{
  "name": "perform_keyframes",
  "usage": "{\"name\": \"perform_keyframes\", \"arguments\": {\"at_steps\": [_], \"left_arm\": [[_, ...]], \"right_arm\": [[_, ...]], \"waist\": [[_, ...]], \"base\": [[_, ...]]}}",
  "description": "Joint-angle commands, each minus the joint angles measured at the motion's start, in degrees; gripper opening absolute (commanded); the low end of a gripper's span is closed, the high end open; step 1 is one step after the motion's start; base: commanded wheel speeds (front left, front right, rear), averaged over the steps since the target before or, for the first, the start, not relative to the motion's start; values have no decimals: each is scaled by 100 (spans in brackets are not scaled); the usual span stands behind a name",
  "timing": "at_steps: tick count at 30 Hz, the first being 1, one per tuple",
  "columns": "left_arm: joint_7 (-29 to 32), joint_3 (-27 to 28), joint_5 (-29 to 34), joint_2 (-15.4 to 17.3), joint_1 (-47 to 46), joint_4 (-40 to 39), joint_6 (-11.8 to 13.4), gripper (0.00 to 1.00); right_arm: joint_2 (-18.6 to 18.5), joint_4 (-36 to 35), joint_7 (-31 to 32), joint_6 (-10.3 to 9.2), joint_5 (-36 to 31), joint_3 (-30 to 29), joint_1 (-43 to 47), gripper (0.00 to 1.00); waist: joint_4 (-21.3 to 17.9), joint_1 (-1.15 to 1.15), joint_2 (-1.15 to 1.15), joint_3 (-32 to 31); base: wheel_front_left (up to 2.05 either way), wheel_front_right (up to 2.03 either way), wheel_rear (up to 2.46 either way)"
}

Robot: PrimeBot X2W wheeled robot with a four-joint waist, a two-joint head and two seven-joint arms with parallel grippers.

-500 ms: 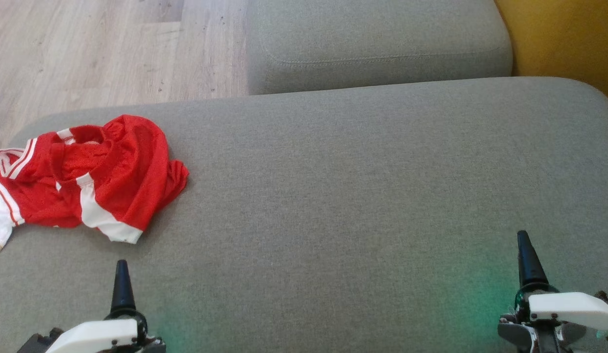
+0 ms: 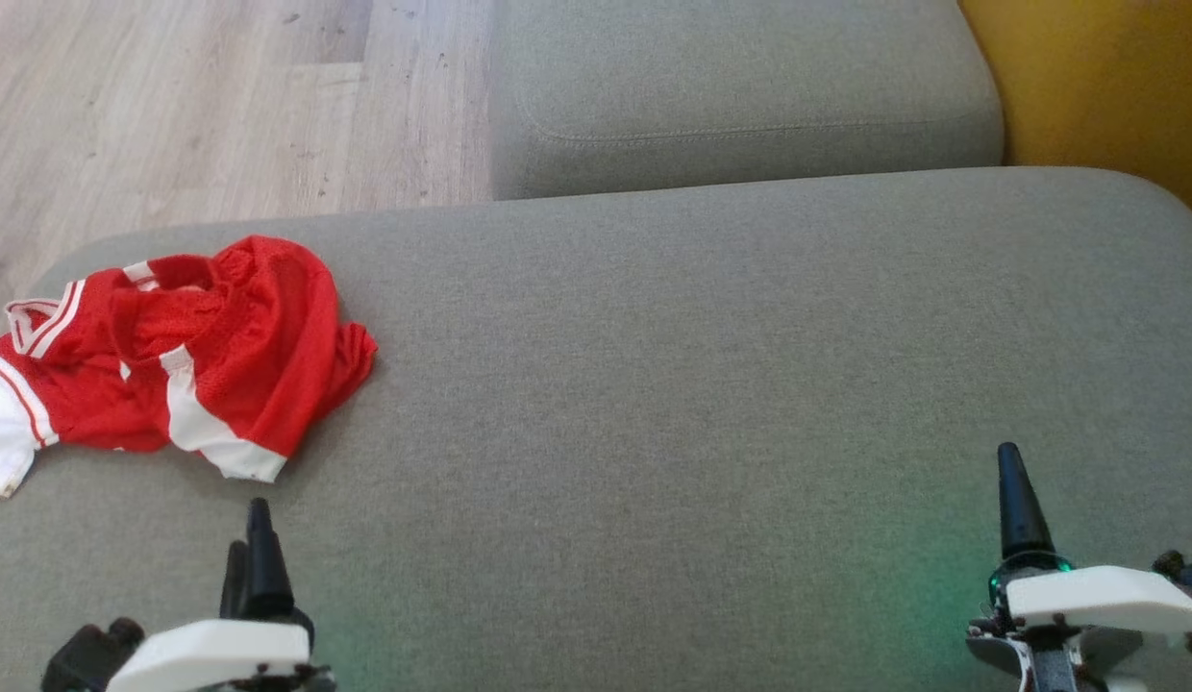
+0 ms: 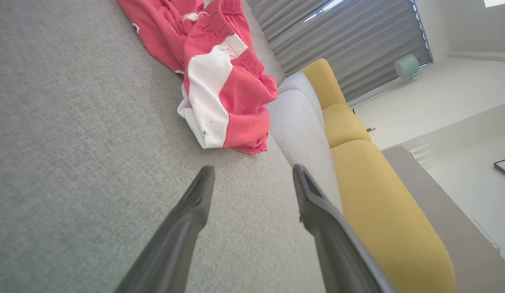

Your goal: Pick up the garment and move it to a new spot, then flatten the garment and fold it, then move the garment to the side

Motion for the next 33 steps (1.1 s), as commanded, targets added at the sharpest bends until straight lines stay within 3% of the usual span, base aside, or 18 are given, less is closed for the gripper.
{"name": "perform_keyframes", "arguments": {"at_steps": [1, 33], "left_arm": [[-61, 9, 195, 52, -96, -217, 25, 100], [-588, -546, 2583, 217, 48, -591, 552, 100]], "right_arm": [[-33, -219, -63, -1, -185, 69, -138, 100], [-46, -484, -587, -3, -2512, 426, 60, 100]], "waist": [[4, 0, 0, -11], [174, 0, 0, -197]], "base": [[0, 0, 0], [0, 0, 0]]}}
